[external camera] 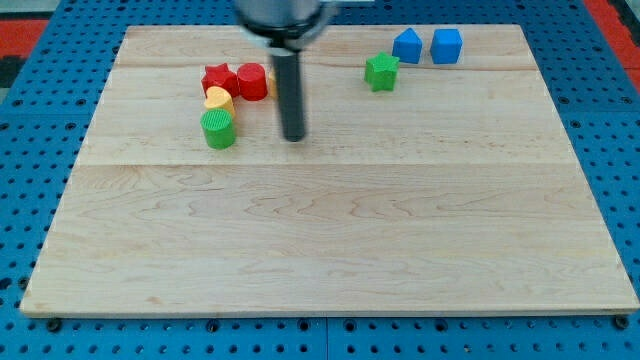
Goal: Move the blue cube horizontally to the green circle
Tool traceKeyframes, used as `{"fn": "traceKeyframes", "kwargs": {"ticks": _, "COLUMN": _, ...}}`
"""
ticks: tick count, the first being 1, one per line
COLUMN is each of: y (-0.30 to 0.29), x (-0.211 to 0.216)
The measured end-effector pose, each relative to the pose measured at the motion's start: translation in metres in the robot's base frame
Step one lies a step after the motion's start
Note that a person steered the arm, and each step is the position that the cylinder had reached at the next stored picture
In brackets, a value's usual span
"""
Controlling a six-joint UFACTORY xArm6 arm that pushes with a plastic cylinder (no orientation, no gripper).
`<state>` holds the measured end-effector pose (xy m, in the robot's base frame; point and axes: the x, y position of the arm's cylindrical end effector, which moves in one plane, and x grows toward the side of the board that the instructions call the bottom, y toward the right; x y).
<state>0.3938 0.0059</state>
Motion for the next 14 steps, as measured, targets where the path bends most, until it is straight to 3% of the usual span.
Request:
{"fn": "traceKeyframes", "kwargs": {"ticks": 1, "y": 0.139, "x": -0.032}}
{"fn": "traceKeyframes", "kwargs": {"ticks": 2, "y": 0.236, "x": -0.098}}
{"fn": "traceKeyframes", "kwargs": {"ticks": 3, "y": 0.261, "x": -0.159}}
{"fn": "traceKeyframes", "kwargs": {"ticks": 4, "y": 0.198, "x": -0.173}}
{"fn": "traceKeyframes", "kwargs": {"ticks": 5, "y": 0.160, "x": -0.157}}
{"fn": "traceKeyframes", "kwargs": {"ticks": 6, "y": 0.156, "x": -0.128}}
{"fn": "traceKeyframes", "kwargs": {"ticks": 7, "y": 0.178, "x": -0.131}}
{"fn": "traceKeyframes", "kwargs": {"ticks": 8, "y": 0.194, "x": -0.179}}
{"fn": "traceKeyframes", "kwargs": {"ticks": 9, "y": 0.100, "x": -0.202}}
{"fn": "traceKeyframes", "kwargs": {"ticks": 10, "y": 0.061, "x": -0.200}}
{"fn": "traceKeyframes", "kwargs": {"ticks": 12, "y": 0.132, "x": -0.142}}
{"fn": "traceKeyframes", "kwargs": {"ticks": 14, "y": 0.163, "x": -0.083}}
